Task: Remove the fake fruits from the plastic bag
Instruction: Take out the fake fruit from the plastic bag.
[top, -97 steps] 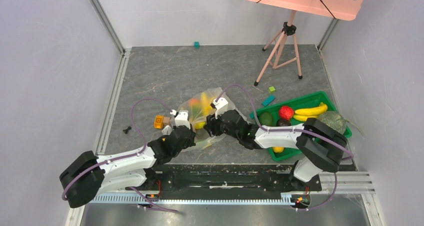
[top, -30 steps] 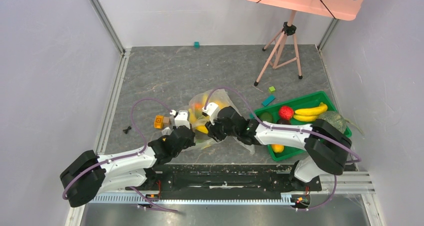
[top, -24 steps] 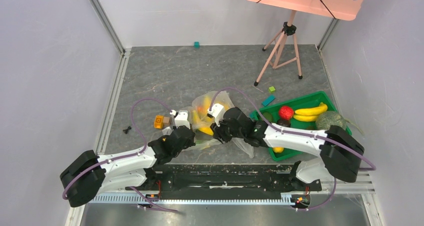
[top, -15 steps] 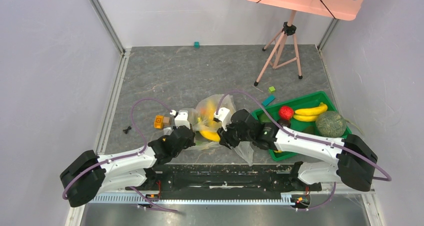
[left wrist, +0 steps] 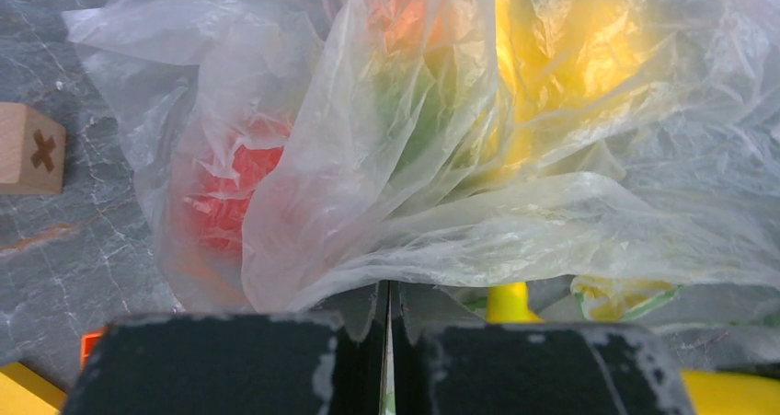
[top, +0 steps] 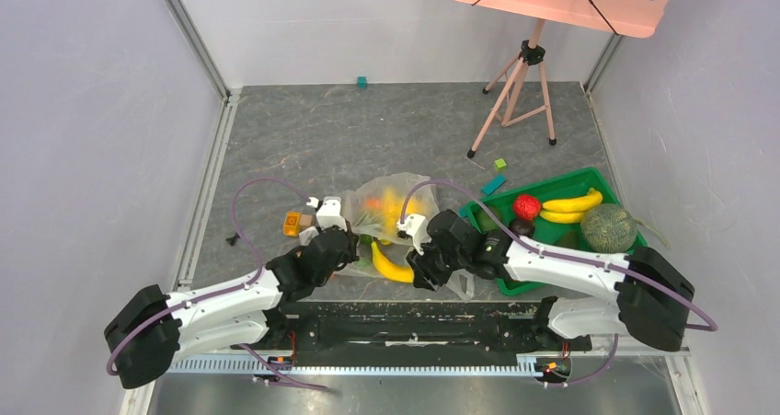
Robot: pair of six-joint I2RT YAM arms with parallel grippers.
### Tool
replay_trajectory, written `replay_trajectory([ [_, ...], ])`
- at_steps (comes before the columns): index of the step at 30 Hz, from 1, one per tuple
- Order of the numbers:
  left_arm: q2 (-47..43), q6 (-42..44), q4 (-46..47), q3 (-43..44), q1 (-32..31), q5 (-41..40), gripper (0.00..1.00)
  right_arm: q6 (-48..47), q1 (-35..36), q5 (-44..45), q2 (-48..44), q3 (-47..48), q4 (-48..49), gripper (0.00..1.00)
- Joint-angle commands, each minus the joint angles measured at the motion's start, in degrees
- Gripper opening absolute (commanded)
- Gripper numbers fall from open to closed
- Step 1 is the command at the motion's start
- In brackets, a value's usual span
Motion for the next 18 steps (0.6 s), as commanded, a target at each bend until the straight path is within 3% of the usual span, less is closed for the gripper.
replay_trajectory([
  [1,2.0,1.0,0.2,3.5,-0.1,-4.5,0.02,0.4,0.2,-6.6,-6.3,-1.8,3.6,0.21],
  [9,4.3,1.2,-0.2,4.9,-0.1,-5.2,0.02,0.3,0.2,-11.7,-15.6,-4.4,6.5,0.22],
  [18,4.7,1.1,-0.3,4.7,-0.1,-4.9,0.02,2.8,-1.6,3.0,-24.5,-4.3,4.7,0.25],
])
